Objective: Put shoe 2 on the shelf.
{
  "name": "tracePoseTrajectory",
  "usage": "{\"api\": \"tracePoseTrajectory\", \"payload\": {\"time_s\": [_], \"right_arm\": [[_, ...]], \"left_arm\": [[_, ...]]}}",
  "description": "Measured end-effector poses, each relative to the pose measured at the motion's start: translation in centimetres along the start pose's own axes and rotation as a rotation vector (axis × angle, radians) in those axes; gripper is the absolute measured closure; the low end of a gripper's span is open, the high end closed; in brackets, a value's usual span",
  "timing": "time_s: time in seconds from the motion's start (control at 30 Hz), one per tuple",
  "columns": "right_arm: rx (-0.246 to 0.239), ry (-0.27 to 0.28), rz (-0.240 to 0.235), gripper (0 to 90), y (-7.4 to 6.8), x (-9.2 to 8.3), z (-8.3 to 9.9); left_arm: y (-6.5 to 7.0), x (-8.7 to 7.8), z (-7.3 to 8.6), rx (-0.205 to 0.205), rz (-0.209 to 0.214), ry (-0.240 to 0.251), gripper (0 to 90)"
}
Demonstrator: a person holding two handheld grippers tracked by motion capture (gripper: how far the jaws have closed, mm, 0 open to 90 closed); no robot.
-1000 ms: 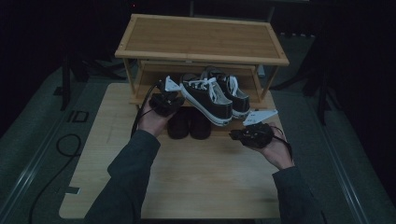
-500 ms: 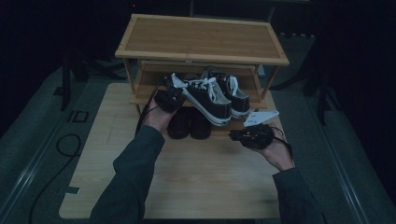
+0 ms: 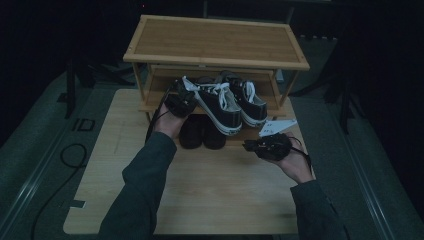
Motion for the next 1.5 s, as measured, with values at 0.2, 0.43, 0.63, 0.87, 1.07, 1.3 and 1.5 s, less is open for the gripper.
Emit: {"api": "tracePoseTrajectory", "payload": {"time_s": [0.2,0.43,0.63,0.87,1.07,1.3,1.5], "right_arm": [[-0.001,0.002,-0.003,80.6,0.0,0.1,0.0],[0.001,0.004,-0.005,79.2,0.0,0.1,0.1],[-0.005,0.022,-0.013,80.6,-0.3,-0.2,-0.2],[-0.013,0.065,-0.017,83.6,-0.6,-0.8,-1.1],[-0.042,0.097,-0.01,85.5,-0.9,-1.1,-2.5],[-0.048,0.138,-0.023,85.7,-1.1,-1.4,-3.6],[-0.055,0.161,-0.028,86.3,-1.2,-1.5,-4.4]], "left_arm": [[-0.4,0.3,-0.2,-0.028,0.0,0.002,90.0],[-0.5,0.3,-0.1,-0.024,0.007,-0.003,90.0],[-0.6,0.3,0.0,-0.019,0.005,-0.015,90.0],[-0.8,0.2,0.2,-0.037,0.017,-0.006,90.0],[-1.1,0.0,0.4,-0.029,0.025,-0.006,90.0],[-1.2,-0.1,0.5,-0.022,0.033,-0.007,90.0],[-1.8,-0.5,0.8,-0.008,0.021,-0.012,90.0]]}}
Point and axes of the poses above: each handheld gripper's, and its own axes: x roughly forward along the jaws, z roughly out of its underside, y roughly to its right, the point moved 3 cm from there along x, roughly forward along the jaws, and after that the axes turned 11 degrees about -x, right-handed, at the moved point
